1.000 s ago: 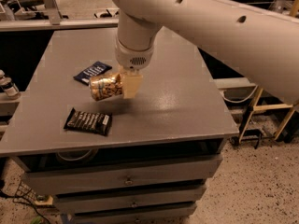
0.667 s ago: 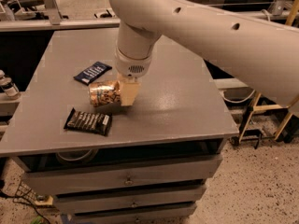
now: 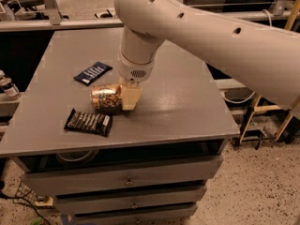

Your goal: Move orange can near rxbar chocolate

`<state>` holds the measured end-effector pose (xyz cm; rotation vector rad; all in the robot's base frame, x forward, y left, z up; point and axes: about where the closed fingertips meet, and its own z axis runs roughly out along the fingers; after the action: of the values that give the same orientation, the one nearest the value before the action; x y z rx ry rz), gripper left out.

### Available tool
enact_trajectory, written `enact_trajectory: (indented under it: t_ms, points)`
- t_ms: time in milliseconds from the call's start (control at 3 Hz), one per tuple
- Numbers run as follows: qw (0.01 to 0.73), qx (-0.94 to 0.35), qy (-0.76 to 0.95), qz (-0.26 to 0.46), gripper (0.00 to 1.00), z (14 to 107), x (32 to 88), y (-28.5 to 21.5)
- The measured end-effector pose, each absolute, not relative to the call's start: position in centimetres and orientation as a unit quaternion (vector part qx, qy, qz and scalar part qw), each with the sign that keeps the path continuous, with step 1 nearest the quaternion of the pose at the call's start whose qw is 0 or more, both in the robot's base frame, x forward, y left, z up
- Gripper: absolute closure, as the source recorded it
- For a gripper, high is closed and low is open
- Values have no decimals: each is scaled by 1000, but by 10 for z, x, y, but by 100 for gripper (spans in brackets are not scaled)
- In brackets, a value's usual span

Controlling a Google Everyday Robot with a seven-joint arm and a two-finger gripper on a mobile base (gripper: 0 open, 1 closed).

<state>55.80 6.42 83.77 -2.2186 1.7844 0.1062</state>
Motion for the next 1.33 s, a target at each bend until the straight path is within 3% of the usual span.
enact_trajectory:
  t_ms: [333,667,1333]
  points:
    - [146,-771,619,37,74,838,557,64]
    - [145,-771,619,36,43,838,557,65]
    - [145,-772,618,35,0,838,555,65]
